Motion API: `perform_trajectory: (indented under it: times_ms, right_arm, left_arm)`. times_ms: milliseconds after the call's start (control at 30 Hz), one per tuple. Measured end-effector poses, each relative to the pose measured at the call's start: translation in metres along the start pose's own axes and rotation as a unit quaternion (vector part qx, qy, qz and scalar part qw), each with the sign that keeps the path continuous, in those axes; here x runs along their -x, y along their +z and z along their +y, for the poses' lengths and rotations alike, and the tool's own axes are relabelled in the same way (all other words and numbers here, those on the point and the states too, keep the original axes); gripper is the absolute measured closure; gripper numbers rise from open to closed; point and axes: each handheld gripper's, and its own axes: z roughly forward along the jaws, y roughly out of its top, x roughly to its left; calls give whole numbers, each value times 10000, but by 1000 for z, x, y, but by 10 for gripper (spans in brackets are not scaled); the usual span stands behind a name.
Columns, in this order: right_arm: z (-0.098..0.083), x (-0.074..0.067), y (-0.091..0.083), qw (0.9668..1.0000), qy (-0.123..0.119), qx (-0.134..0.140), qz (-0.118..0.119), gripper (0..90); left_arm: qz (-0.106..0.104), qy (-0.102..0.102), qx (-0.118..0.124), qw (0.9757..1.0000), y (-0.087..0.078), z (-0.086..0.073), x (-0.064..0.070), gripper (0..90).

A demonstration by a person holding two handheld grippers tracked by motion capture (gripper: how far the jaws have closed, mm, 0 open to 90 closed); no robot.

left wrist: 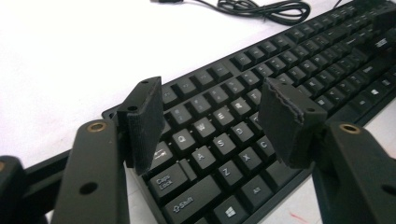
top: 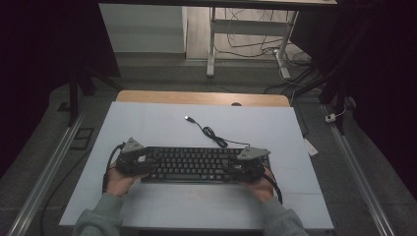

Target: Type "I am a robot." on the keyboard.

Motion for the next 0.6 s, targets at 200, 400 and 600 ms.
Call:
perform_trajectory:
  times_ms: [200,400,600]
  right_arm:
    - [0,1,0,10000,13,2,12,492]
    - [0,0,1,10000,-6,-15,12,492]
    - [0,0,1,10000,-19,-39,2,491]
  left_arm:
    - [63,3,-150,9999,5,-3,-2,426]
    - [-22,64,-281,9996,9,-6,-2,552]
    - [-40,134,-422,9990,13,-8,-2,697]
